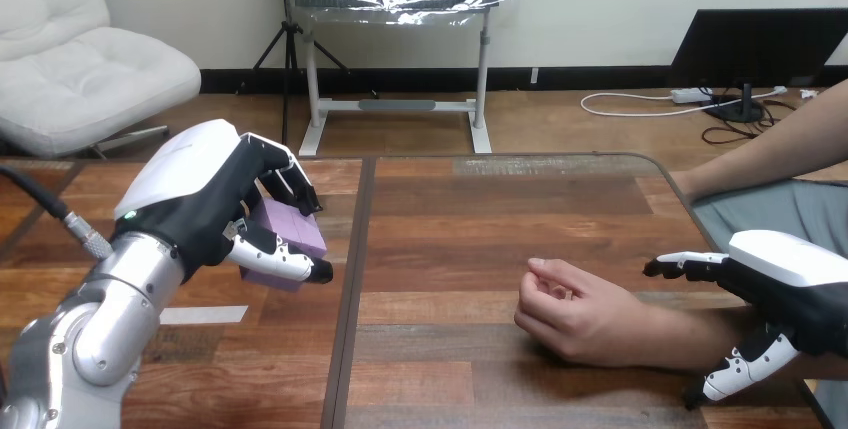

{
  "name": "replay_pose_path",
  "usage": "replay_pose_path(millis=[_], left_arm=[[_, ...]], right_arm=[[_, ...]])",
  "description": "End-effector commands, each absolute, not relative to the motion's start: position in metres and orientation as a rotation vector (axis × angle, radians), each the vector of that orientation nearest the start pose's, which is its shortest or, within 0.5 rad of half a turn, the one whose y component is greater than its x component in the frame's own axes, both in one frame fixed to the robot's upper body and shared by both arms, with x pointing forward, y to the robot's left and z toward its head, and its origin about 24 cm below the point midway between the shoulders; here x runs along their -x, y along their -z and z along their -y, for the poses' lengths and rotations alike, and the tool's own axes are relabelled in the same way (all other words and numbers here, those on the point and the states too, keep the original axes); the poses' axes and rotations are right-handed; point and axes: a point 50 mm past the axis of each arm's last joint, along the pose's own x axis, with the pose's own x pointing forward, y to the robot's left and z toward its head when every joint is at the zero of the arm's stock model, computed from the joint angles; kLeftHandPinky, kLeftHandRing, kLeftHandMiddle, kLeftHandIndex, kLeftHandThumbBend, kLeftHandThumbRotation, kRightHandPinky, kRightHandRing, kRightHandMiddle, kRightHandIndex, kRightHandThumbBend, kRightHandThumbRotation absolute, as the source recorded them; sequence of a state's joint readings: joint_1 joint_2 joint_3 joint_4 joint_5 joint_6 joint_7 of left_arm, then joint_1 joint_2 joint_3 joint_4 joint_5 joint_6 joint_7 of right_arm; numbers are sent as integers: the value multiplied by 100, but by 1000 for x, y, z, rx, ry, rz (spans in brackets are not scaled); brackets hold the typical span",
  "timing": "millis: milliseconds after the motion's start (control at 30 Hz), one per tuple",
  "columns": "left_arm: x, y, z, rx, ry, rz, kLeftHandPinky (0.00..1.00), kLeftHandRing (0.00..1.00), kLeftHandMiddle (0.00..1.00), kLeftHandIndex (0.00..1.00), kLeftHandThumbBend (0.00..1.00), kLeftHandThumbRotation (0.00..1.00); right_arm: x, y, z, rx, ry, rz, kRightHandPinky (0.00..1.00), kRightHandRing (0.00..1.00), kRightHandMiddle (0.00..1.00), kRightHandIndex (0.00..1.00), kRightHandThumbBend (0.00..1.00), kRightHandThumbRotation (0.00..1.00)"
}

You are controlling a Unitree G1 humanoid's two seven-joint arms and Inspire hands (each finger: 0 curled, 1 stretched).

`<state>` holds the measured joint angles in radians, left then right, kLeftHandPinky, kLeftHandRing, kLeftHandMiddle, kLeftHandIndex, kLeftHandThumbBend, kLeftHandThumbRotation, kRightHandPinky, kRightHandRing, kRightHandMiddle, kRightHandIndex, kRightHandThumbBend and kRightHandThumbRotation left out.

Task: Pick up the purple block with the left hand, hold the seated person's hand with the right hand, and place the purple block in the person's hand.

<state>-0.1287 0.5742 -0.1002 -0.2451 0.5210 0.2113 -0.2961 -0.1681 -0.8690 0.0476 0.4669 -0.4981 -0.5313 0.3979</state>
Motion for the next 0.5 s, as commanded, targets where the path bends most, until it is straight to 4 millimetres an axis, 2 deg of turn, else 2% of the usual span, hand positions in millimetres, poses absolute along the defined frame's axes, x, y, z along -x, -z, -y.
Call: replay_pose_path(millis=[0, 467], left_arm=[[-274, -148, -198, -1108, 183, 148, 38, 41, 46, 44, 74, 0], [-275, -147, -199, -1101, 195, 141, 39, 42, 47, 44, 75, 0]], right_arm=[[-268, -74, 301, 1357, -560, -121, 86, 86, 87, 88, 100, 30], [-267, -56, 295, 1410, -537, -133, 79, 81, 82, 83, 100, 23]])
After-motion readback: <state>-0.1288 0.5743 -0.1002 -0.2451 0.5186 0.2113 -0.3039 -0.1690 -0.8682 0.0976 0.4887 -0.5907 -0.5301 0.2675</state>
